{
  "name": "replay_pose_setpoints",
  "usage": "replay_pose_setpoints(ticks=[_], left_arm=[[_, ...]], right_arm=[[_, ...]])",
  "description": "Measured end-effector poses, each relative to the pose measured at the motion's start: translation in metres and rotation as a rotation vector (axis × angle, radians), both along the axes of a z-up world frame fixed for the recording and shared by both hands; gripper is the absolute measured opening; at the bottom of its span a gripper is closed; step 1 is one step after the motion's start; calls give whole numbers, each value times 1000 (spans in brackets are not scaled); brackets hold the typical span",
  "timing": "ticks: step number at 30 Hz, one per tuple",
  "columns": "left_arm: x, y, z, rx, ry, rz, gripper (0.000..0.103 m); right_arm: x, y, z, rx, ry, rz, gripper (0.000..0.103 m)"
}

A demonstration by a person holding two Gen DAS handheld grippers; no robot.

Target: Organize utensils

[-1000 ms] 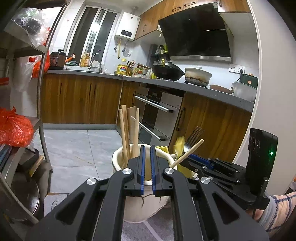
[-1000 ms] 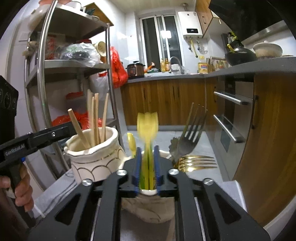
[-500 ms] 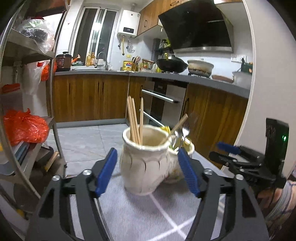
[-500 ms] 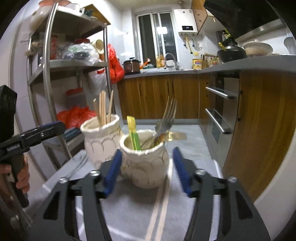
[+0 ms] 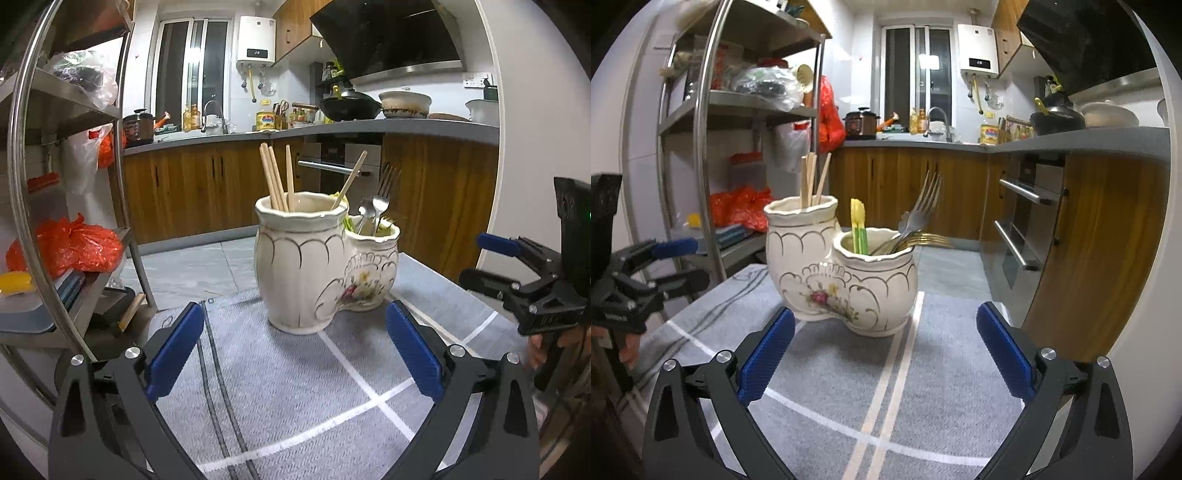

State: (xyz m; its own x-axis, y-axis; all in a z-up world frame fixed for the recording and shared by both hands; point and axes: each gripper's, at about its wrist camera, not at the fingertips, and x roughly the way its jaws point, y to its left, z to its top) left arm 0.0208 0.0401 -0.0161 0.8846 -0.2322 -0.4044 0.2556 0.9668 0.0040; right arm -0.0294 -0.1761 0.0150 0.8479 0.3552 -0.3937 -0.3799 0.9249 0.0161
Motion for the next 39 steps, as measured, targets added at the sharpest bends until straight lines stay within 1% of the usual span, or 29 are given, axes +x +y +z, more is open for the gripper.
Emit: replay_pose_setpoints(ticks=[9,39], left_arm=[[-2,3,-1,-12,-4,29,97],[-1,6,-1,-12,1,47,97]], right_arm=[[-7,-5,-1,18,-29,-20,98],[-6,-6,-1,12,-24,-18,98]])
